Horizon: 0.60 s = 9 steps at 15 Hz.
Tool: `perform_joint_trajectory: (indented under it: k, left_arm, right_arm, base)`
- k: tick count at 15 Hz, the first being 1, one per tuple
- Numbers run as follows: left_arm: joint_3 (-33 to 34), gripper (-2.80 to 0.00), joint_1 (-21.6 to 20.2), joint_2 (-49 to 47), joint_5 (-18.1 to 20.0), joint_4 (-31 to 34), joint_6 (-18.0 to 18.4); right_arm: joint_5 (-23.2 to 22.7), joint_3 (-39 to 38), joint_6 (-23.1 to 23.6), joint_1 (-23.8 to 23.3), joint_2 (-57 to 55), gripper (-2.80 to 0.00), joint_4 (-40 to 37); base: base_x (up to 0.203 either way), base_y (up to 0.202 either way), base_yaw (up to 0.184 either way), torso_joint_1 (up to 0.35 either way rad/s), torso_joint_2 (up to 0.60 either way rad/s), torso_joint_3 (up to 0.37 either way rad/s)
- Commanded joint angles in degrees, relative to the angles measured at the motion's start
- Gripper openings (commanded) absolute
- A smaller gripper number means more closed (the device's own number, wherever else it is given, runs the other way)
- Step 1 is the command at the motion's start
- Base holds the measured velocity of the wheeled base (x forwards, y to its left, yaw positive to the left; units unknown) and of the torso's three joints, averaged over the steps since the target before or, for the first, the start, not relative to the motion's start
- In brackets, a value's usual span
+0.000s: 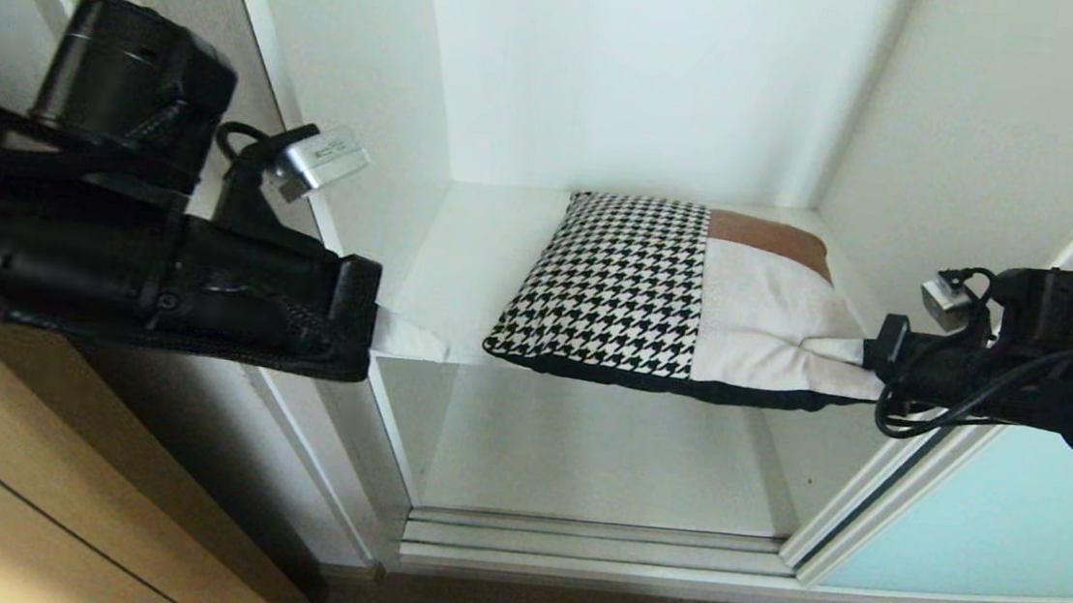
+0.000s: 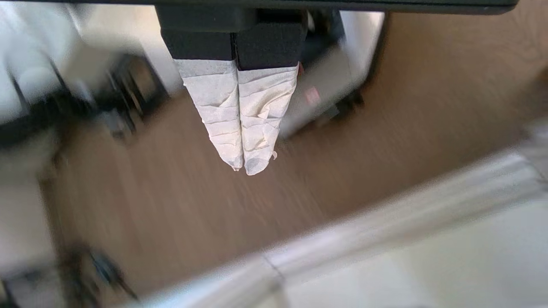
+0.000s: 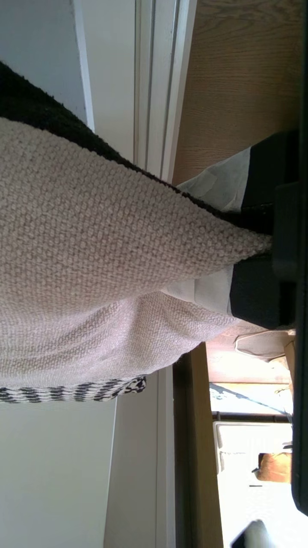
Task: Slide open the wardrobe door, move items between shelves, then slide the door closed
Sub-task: Place the pillow on the lower shelf
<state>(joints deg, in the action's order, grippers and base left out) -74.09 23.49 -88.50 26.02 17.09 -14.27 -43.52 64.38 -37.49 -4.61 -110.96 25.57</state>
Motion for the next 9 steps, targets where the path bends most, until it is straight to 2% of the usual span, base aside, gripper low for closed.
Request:
perform_joint_trajectory:
  k: [1, 3, 5, 6, 9]
  left_arm:
    - [-0.4, -2.8, 0.8, -5.0, -6.2, -3.7, -1.4]
    - [-0.9, -2.8, 1.4, -9.0, -10.8, -9.0, -2.2]
    - [-3.6, -2.8, 1.6, -12.1, -11.5, -9.2, -2.3]
    - [-4.3, 0.0, 1.7, -13.5, -11.5, -9.1, -2.2]
    - [-4.7, 0.0, 3.0, -17.2, -11.1, -9.7, -2.4]
  right_arm:
    - [-0.2, 0.2, -0.2, -0.6, 0.1, -2.8, 0.1]
    - [-0.2, -0.1, -0.1, -0.8, -0.8, -2.8, 0.1]
    - [-0.2, 0.0, 0.4, -1.1, -0.7, -2.8, 0.2]
    - [-0.2, 0.0, 0.5, -1.5, -0.7, -2.8, 0.2]
    - [-0.2, 0.0, 0.5, -1.6, -1.1, -2.8, 0.2]
  base:
    - [0.0, 0.0, 0.0, 0.0, 0.0, 0.0]
    - [0.0, 0.0, 0.0, 0.0, 0.0, 0.0]
    - [0.0, 0.0, 0.0, 0.0, 0.0, 0.0]
    - [0.0, 0.0, 0.0, 0.0, 0.0, 0.0]
    - [0.0, 0.0, 0.0, 0.0, 0.0, 0.0]
